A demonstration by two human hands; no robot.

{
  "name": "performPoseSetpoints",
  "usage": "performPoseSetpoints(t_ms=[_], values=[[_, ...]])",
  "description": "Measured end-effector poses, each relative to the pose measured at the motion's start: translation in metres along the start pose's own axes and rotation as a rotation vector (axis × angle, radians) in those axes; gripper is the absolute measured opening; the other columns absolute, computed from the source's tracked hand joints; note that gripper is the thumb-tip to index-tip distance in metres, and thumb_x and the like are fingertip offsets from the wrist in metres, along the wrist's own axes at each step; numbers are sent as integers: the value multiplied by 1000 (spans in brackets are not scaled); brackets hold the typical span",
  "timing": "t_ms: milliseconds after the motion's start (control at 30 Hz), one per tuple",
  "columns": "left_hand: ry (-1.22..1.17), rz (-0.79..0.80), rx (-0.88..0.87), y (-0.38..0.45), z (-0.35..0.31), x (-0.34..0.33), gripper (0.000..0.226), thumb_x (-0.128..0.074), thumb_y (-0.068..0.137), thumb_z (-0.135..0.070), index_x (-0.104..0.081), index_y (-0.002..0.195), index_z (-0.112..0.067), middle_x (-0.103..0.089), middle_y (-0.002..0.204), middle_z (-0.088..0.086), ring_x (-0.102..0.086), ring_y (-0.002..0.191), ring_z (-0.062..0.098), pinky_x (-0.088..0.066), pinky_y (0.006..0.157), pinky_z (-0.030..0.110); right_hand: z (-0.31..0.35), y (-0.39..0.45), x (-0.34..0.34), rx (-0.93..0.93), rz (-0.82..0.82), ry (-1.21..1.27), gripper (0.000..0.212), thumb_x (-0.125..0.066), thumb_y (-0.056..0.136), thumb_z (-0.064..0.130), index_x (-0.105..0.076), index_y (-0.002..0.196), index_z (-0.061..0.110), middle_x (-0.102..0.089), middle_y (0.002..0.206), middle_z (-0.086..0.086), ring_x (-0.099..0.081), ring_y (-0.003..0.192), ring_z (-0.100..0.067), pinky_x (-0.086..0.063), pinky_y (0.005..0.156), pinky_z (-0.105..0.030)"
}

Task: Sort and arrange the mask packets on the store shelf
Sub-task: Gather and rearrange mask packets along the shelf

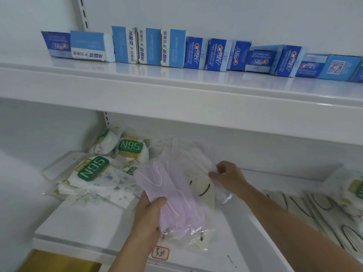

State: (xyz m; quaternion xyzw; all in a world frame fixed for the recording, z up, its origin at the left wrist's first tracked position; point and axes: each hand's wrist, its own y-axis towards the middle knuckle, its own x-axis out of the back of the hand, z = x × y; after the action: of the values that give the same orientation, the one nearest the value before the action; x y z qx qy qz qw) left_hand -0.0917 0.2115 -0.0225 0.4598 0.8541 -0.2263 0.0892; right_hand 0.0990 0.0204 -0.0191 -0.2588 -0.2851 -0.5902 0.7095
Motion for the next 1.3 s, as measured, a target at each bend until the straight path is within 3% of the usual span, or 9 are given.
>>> performPoseSetpoints(t_ms=[133, 233, 400, 533, 733, 833, 967, 1100, 1300], values=[[72, 39, 26, -4, 7, -16, 42, -52, 95, 10, -62, 123, -20, -73, 106, 5, -69, 96, 27, -57, 77, 41, -6, -15, 22, 50, -295, 47, 13, -73, 89, 20, -61, 86, 17, -63, 82, 6, -62, 79, -19, -46, 63, -26], [95, 55, 44, -6, 10, -19, 46, -48, 95, 13, -59, 121, -23, -72, 104, 1, -67, 95, 24, -55, 75, 40, -6, -33, 25, 373, -621, -46, 14, -76, 87, 12, -65, 89, 20, -62, 85, 16, -62, 91, -21, -50, 81, -42], [-55, 45, 74, -3, 8, -18, 36, -60, 96, -10, -61, 129, -24, -72, 118, 7, -67, 107, 32, -56, 73, 42, 12, -85, -4, 613, -365, 3, 20, -74, 88, 8, -73, 106, 18, -70, 94, 7, -59, 82, -6, -41, 76, -9], [-38, 152, 25, -9, -1, -21, 54, -76, 81, -52, -63, 128, -29, -74, 119, 3, -69, 113, 25, -55, 94, 48, 33, -117, -32, 564, -87, 124, 16, -72, 87, 13, -75, 98, 24, -72, 85, 15, -65, 78, -2, -44, 66, -6], [-24, 47, -16, -16, -7, 3, 35, -74, 85, -11, -70, 119, -11, -76, 107, 16, -73, 101, 35, -54, 95, 58, 63, -120, -35, 336, 219, 507, 25, -70, 88, 10, -71, 110, 22, -78, 94, 3, -74, 88, -15, -59, 83, -33], [-29, 16, -16, -24, -12, 17, 27, -71, 84, 1, -73, 111, -5, -77, 101, 18, -74, 94, 35, -58, 86, 55, 68, -117, -40, 329, 176, 516, 26, -74, 83, 8, -73, 103, 25, -77, 99, 7, -72, 86, -14, -58, 79, -34], [-52, -5, -83, -36, -18, 22, 32, -72, 84, 2, -71, 114, -8, -77, 101, 16, -75, 93, 33, -60, 81, 45, 65, -118, -55, 325, 58, 268, 43, -87, 76, 29, -68, 113, 39, -64, 113, 22, -58, 98, 4, -43, 78, -10], [-110, 37, -58, -46, -22, 14, 33, -75, 79, 5, -72, 110, -5, -76, 99, 20, -75, 90, 35, -60, 80, 45, 62, -135, -42, 92, 271, 539, 68, -86, 67, 49, -58, 128, 38, -70, 115, 9, -70, 99, -10, -59, 86, -30], [-180, 257, 130, -70, -7, -34, 58, -72, 64, -7, -66, 121, -7, -73, 111, 22, -72, 100, 39, -59, 84, 49, 24, -175, 0, -63, -67, 593, 18, -80, 84, 31, -72, 87, 16, -76, 78, -2, -74, 72, -23, -58, 67, -40]])
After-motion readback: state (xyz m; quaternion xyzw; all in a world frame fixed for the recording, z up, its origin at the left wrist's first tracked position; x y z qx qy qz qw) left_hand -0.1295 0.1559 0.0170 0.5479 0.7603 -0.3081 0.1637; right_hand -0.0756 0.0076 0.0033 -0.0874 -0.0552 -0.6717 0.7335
